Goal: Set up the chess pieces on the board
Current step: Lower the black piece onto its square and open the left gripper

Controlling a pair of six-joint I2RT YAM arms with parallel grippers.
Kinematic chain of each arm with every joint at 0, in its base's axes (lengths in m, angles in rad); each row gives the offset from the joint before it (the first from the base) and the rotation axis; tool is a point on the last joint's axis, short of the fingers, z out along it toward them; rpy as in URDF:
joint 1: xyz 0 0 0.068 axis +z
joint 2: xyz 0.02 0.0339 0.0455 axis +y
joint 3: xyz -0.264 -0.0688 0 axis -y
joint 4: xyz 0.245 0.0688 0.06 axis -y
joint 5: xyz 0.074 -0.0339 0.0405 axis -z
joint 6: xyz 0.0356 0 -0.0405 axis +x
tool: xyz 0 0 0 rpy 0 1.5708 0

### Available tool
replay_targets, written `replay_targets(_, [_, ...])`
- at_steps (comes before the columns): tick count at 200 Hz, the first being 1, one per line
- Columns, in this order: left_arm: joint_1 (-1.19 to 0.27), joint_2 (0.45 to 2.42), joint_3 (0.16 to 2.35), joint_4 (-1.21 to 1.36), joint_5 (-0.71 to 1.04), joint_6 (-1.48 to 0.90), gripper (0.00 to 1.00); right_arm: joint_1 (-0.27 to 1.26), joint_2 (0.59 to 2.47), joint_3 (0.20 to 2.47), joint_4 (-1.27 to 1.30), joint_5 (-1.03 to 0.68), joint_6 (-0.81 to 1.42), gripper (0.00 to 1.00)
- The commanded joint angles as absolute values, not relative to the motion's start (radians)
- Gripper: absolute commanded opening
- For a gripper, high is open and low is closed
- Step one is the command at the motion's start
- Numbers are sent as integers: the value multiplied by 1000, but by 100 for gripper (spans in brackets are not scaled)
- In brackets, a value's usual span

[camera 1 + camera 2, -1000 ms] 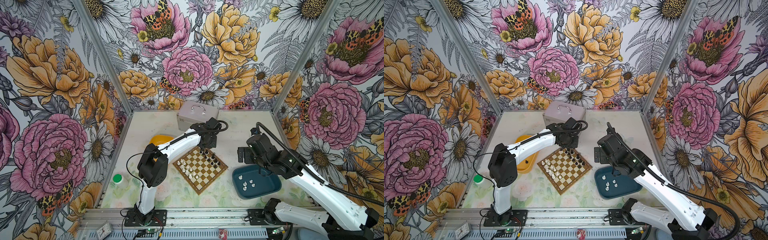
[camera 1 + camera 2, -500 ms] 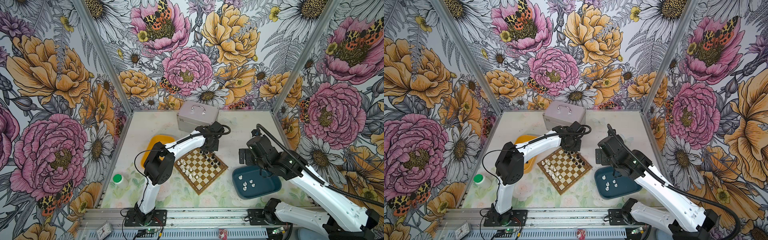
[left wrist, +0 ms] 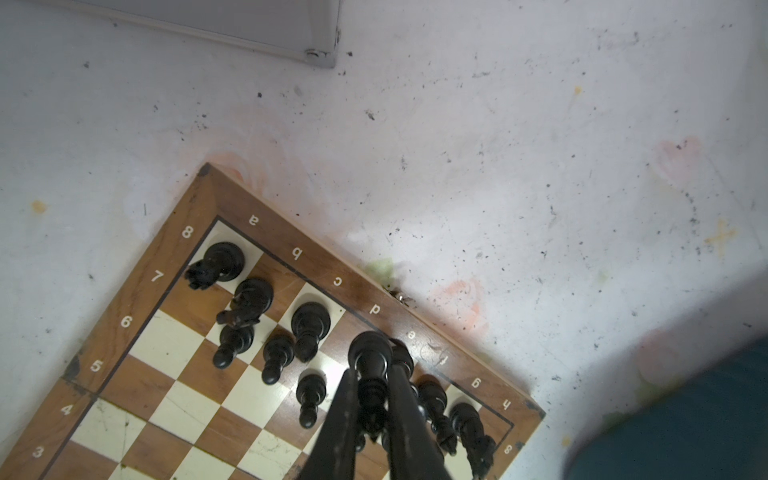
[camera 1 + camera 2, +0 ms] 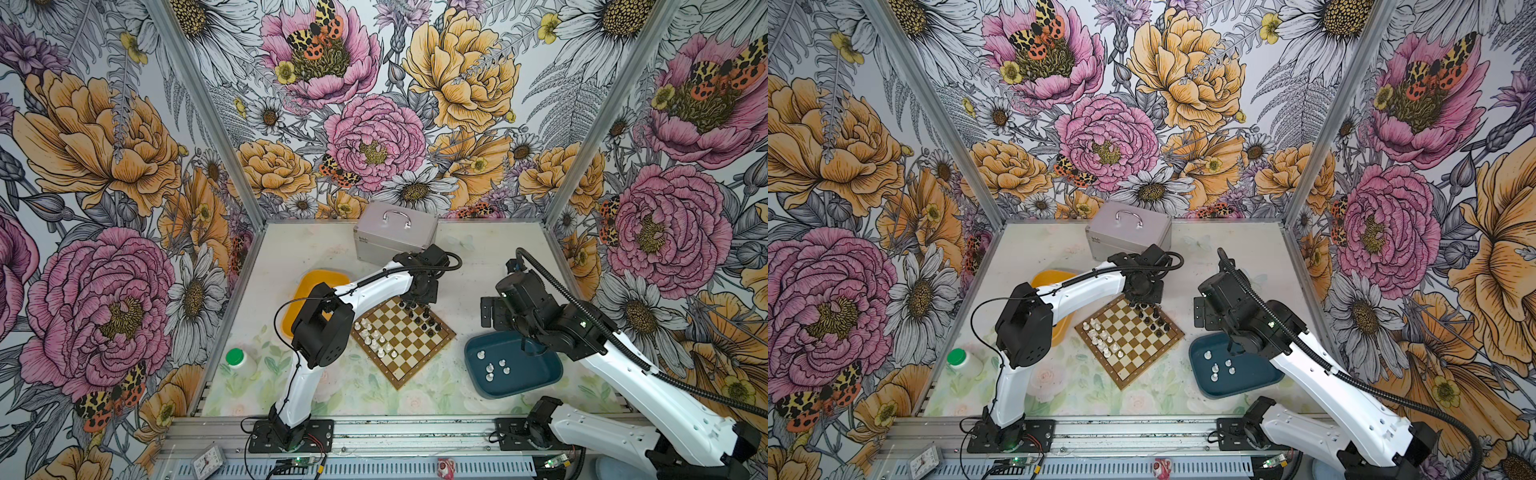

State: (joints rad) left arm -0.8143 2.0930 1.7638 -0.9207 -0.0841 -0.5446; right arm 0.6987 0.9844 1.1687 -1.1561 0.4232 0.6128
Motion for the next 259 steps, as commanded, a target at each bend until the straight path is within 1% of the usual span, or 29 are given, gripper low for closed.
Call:
replay_targets(1, [-819, 2107, 1766, -921, -75, -558, 15, 686, 963, 1162, -1167, 437, 608, 99])
replay_targets(95, [-824, 2116, 1740, -921, -80, -566, 16, 684, 954, 1160, -1164, 385, 598, 99])
replay_targets(259, [-824, 2143, 1739, -922, -102, -558, 19, 684, 957, 1167, -1164, 395, 591, 99])
